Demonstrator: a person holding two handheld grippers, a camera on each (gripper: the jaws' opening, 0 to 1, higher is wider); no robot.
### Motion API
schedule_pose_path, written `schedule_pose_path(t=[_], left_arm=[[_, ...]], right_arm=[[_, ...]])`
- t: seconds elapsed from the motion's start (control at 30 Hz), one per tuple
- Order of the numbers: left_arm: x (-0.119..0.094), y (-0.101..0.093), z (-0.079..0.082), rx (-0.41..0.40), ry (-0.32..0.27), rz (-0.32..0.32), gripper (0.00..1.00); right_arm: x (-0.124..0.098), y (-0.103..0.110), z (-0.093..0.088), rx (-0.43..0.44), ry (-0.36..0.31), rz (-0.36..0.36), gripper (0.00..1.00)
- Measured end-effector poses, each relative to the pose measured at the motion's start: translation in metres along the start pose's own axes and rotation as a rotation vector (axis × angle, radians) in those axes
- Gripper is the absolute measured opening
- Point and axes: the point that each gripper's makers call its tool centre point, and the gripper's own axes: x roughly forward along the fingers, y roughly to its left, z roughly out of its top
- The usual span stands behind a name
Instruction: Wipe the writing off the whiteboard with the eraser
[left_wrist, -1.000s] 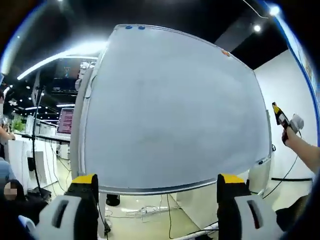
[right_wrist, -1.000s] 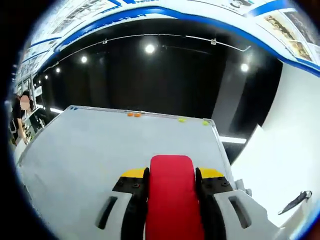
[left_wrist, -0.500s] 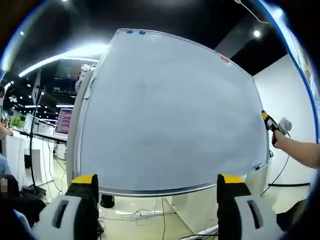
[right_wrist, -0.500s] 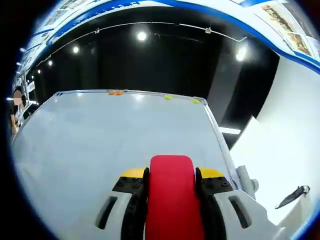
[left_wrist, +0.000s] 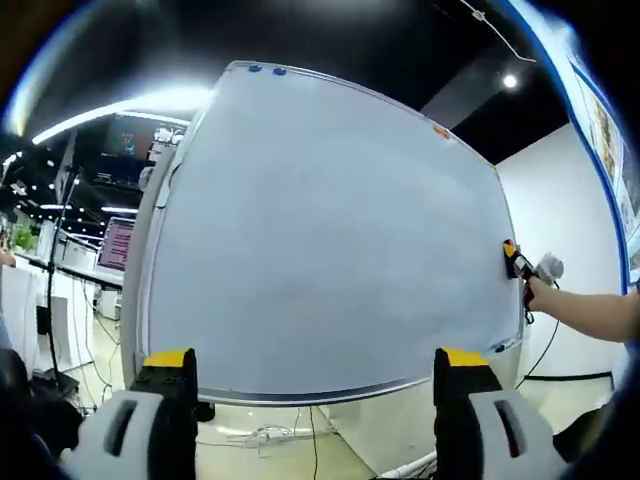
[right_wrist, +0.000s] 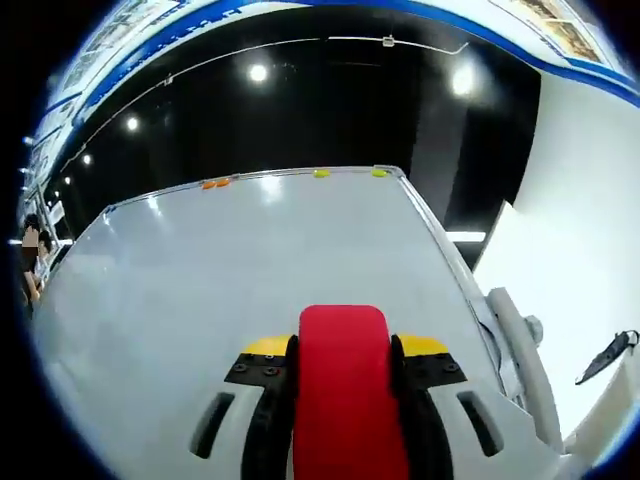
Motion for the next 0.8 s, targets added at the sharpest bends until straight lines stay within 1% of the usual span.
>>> schedule_pose_path(t=[0.03,0.13,0.23,0.27,0.33,0.63,0.73,0.8], left_arm=[[0.0,0.004,-0.001,-0.02,-0.009,0.001,0.99],[0.001,0.008,-0.003,-0.033,-0.004,0.0,0.99],[0.003,0.011,-0.002,-0.036,-0.008,0.001,0.99],[0.003,0.01,-0.001,-0.036,-0.007,-0.002,0.99],[0.005,0.006,0.001,-0.029,-0.01,-0.027,0.99],[0.006,0.0,0.001,-0.013,-0.005,-0.046,0.98],[0.005,0.001,0.001,-0.014,-0.004,-0.045,0.98],[0.004,0.002,0.002,-0.011,-0.007,-0.043,0.98]], right_arm=[[0.0,-0.005,-0.003,-0.014,-0.002,0.013,0.4],[0.001,-0.003,-0.003,-0.032,0.003,0.03,0.4],[0.001,-0.001,-0.001,-0.04,0.003,0.041,0.4],[0.001,-0.001,-0.002,-0.043,0.003,0.043,0.4],[0.002,-0.002,-0.004,-0.042,-0.001,0.045,0.4],[0.002,-0.002,-0.003,-0.028,-0.015,0.029,0.41],[0.001,-0.001,-0.002,-0.022,-0.019,0.03,0.43],[-0.001,0.001,0.001,-0.017,-0.02,0.029,0.49]])
